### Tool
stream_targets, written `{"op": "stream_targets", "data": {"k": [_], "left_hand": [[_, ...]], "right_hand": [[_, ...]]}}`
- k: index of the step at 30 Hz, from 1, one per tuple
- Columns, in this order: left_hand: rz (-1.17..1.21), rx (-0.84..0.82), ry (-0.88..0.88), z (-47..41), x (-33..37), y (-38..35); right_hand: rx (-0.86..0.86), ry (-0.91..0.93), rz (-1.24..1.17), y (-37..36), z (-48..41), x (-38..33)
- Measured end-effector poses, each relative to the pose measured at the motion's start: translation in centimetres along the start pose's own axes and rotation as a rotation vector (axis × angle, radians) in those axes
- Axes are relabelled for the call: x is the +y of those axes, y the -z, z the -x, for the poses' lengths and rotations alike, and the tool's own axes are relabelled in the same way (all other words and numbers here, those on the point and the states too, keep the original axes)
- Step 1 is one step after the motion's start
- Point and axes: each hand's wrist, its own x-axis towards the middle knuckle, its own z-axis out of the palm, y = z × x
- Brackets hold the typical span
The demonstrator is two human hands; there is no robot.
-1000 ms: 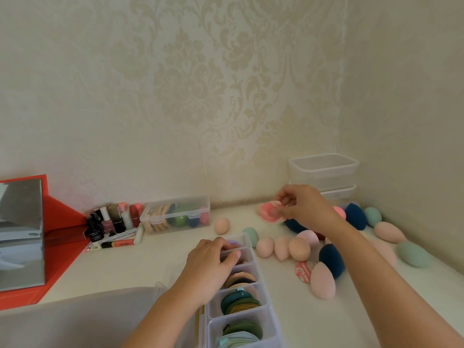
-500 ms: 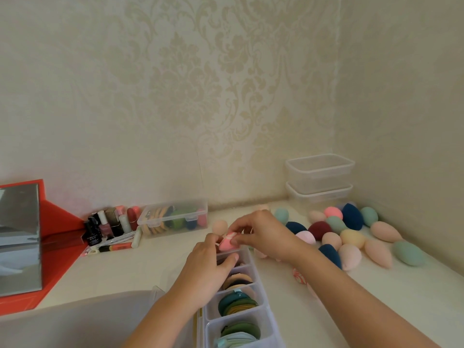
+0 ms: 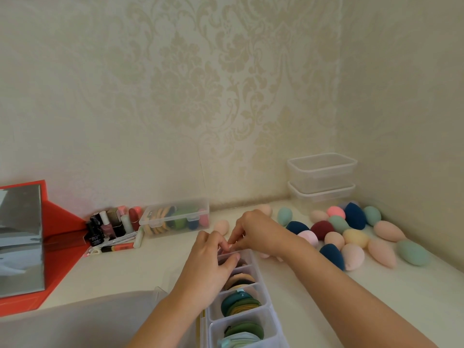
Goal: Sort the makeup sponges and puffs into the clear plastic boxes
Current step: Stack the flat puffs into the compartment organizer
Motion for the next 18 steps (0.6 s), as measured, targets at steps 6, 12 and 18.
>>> {"op": "stream_targets", "data": {"k": [6,12,18], "left_hand": [[-0.013,0.023,-0.067,-0.22,-0.34,-0.23],[0.019,-0.036,-0.019,-0.19,-0.39,-0.25],[-0.018,-0.059,-0.002,-0.31,-0.49,-0.22]], "right_hand": [[-0.061,-0.041,-0.003,0.27,0.46,0.27],[0.008,-0.101,0.057,-0.36,0.27,0.01],[0.022,-0.094,-0.084,0.44,0.80,0.29]]}}
